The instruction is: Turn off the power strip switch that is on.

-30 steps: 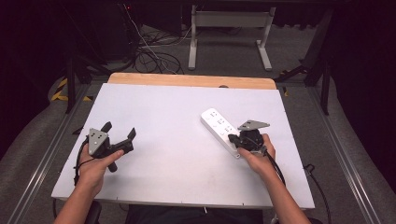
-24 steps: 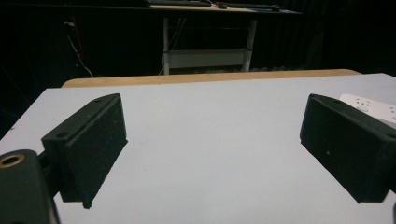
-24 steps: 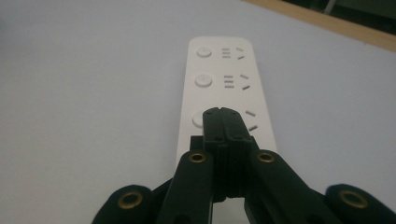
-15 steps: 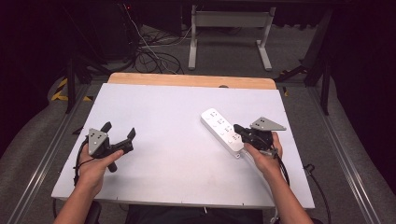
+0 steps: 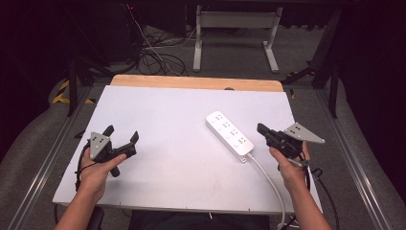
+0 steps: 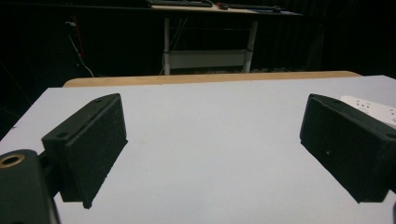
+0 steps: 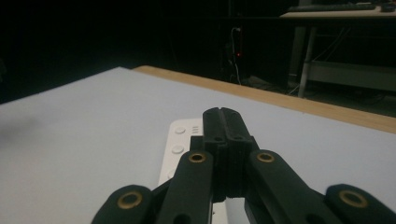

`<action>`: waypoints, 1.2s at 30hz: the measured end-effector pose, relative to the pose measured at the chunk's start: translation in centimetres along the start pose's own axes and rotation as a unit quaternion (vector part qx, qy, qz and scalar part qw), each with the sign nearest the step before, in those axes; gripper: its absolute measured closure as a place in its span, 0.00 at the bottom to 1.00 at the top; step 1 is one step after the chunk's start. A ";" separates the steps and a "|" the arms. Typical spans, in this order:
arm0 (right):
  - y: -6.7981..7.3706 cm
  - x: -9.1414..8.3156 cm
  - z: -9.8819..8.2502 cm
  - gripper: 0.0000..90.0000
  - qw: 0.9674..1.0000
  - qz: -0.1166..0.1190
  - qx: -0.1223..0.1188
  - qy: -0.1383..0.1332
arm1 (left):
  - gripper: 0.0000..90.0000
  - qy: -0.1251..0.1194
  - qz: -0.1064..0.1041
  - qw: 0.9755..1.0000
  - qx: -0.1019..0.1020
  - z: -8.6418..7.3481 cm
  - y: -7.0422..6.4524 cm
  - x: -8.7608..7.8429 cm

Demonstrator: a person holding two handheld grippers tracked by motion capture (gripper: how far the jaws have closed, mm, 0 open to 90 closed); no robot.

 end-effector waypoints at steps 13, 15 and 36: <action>-1.5 -1.0 0.2 0.99 0.999 -0.004 0.006 -0.039 | 0.09 0.001 0.001 1.000 -0.003 0.0 0.1 -0.1; -1.2 -1.4 0.2 0.99 0.999 0.001 0.000 -0.043 | 0.09 0.001 0.002 1.000 -0.003 0.0 0.2 -0.2; -2.1 -1.5 0.1 0.20 0.998 -0.023 0.041 -0.044 | 0.09 0.001 0.002 1.000 -0.003 0.0 0.1 0.0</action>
Point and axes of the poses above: each handheld gripper's, and its own axes: x roughly forward along the jaws, z roughly out of its top, y roughly to its left, the point moved 5 cm from there along x, roughly forward along the jaws, and after that the axes turned 4 degrees about x, right-handed, at the moved point
